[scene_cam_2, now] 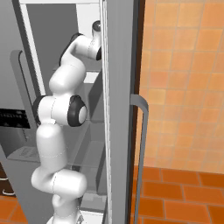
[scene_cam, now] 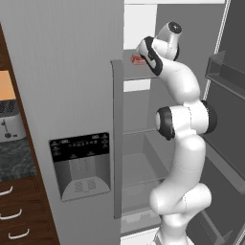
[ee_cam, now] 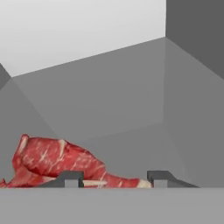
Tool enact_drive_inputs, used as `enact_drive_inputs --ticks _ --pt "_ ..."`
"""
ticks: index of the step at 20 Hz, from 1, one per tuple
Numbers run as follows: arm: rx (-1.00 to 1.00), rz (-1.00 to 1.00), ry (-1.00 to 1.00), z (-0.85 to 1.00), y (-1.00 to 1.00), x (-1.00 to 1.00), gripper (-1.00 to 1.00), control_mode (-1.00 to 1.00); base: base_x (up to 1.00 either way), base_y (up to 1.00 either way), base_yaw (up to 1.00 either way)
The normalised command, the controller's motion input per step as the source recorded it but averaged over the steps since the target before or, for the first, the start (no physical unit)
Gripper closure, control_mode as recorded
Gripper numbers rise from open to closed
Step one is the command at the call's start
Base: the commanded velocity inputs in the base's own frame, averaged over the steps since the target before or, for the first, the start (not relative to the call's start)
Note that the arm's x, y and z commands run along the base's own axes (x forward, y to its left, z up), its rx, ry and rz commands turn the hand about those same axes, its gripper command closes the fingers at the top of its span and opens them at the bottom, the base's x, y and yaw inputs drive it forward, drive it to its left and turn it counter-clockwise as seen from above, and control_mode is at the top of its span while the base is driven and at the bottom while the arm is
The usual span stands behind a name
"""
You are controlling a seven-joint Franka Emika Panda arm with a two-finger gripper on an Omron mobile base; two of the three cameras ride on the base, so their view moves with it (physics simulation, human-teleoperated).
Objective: Place one lemon wedge and one steak in each tupperware on the nearby counter, to pack two identical lunches.
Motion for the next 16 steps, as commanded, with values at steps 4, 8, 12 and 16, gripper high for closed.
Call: enact_drive_inputs --ticks 4,8,12,16 --pt "-0.04 0.0 0.0 0.24 0.0 -0.06 1.0 -1.0 0.0 0.0 0.0" --pt "0.0 -0.01 -0.05 0.16 -0.06 -0.28 1.0 -1.0 0.0 0.0 0.0" --pt "0.0 -0.01 -0.14 0.1 -0.07 -0.35 1.0 -1.0 0.0 0.0 0.0" --pt "0.01 0.0 -0.25 0.01 -0.04 -0.43 1.0 -1.0 0.0 0.0 0.0"
